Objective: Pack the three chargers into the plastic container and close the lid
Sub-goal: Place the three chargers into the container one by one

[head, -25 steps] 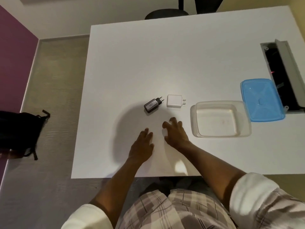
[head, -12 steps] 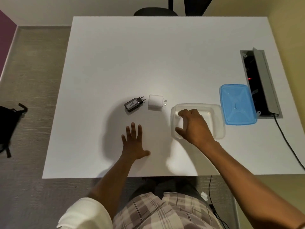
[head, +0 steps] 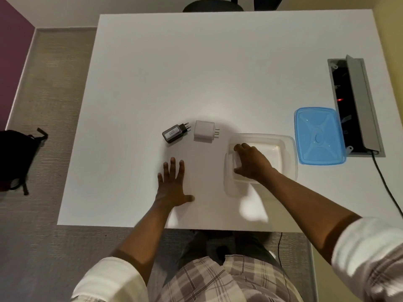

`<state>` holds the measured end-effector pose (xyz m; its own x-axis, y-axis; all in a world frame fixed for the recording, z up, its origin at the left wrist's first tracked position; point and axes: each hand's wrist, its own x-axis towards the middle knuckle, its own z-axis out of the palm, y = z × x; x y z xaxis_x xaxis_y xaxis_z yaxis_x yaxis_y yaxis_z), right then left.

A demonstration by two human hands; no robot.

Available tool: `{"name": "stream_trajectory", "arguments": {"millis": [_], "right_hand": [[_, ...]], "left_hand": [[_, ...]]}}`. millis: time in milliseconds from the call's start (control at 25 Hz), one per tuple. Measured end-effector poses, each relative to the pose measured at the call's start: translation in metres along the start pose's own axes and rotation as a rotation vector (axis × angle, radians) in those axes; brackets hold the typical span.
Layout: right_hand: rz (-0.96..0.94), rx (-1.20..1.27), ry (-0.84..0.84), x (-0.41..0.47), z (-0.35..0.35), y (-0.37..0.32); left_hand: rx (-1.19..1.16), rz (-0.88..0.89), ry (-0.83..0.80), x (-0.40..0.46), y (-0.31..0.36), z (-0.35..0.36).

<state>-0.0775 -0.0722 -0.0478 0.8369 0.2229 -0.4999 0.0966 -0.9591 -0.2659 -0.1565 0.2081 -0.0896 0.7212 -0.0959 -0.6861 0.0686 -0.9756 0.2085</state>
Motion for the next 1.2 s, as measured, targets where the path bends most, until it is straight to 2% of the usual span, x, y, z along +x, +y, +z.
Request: {"name": "stream_trajectory", "arguments": {"millis": [520, 600, 760, 880, 960, 1040, 1120, 1200], "right_hand": [[-0.016, 0.036, 0.009, 0.003, 0.009, 0.004], [0.021, 0.066, 0.085, -0.008, 0.004, 0.002], [0.054, 0.149, 0.382, -0.031, -0.015, -0.012], [-0.036, 0.344, 0.493, -0.034, -0.034, -0.044], [-0.088, 0.513, 0.408, -0.023, -0.04, -0.074], [-0.057, 0.65, 0.219, -0.004, -0.038, -0.1], [0.002, 0.707, 0.036, 0.019, -0.029, -0.122], [0.051, 0.685, -0.018, 0.042, -0.02, -0.138]], "left_hand": [[-0.018, 0.0, 0.022, 0.0, -0.002, 0.004], [-0.022, 0.01, 0.029, 0.0, -0.003, 0.005], [-0.015, 0.046, 0.071, -0.001, -0.008, 0.008], [0.002, 0.075, 0.096, -0.003, -0.011, 0.01], [-0.024, 0.081, 0.135, -0.005, -0.013, 0.011], [-0.105, 0.053, 0.204, -0.008, -0.02, 0.013], [-0.134, 0.033, 0.254, -0.011, -0.034, 0.014], [-0.105, 0.048, 0.254, -0.014, -0.051, 0.015]]}}
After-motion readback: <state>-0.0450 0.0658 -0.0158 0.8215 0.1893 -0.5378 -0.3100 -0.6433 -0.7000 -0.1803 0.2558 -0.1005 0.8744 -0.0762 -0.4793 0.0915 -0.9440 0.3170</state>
